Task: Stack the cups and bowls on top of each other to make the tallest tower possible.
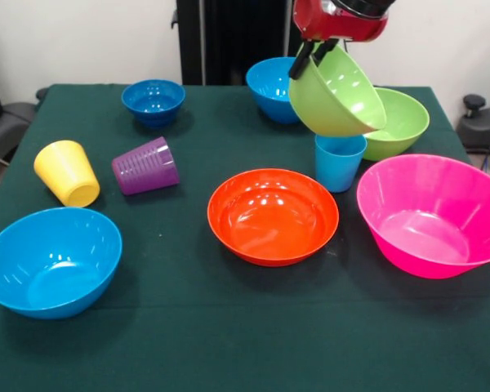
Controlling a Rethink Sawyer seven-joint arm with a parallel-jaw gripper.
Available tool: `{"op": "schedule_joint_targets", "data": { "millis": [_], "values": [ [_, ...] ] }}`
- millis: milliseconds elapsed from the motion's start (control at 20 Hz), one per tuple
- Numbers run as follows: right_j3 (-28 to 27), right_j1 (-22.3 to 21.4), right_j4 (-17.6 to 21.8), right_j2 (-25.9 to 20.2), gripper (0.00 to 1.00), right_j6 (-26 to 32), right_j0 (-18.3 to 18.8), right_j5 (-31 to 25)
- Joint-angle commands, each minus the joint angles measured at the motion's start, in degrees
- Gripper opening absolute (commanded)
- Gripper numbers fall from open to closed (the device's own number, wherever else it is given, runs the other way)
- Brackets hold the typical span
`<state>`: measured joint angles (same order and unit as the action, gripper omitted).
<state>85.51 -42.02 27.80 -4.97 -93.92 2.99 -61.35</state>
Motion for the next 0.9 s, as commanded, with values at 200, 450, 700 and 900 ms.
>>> {"op": "schedule_joint_targets", "data": {
  "millis": [200,450,700,900],
  "values": [
    [-3.3,4.1,-2.0,-0.3,0.0,-7.4,-1.6,-5.7],
    [-4.2,4.3,-2.4,0.0,0.0,-7.1,-2.2,-6.5],
    [-4.3,4.5,-2.5,0.2,0.0,-6.8,-2.7,-6.0],
    [-3.1,4.6,-2.2,0.1,0.0,-6.2,-2.8,-4.0]
  ]
}}
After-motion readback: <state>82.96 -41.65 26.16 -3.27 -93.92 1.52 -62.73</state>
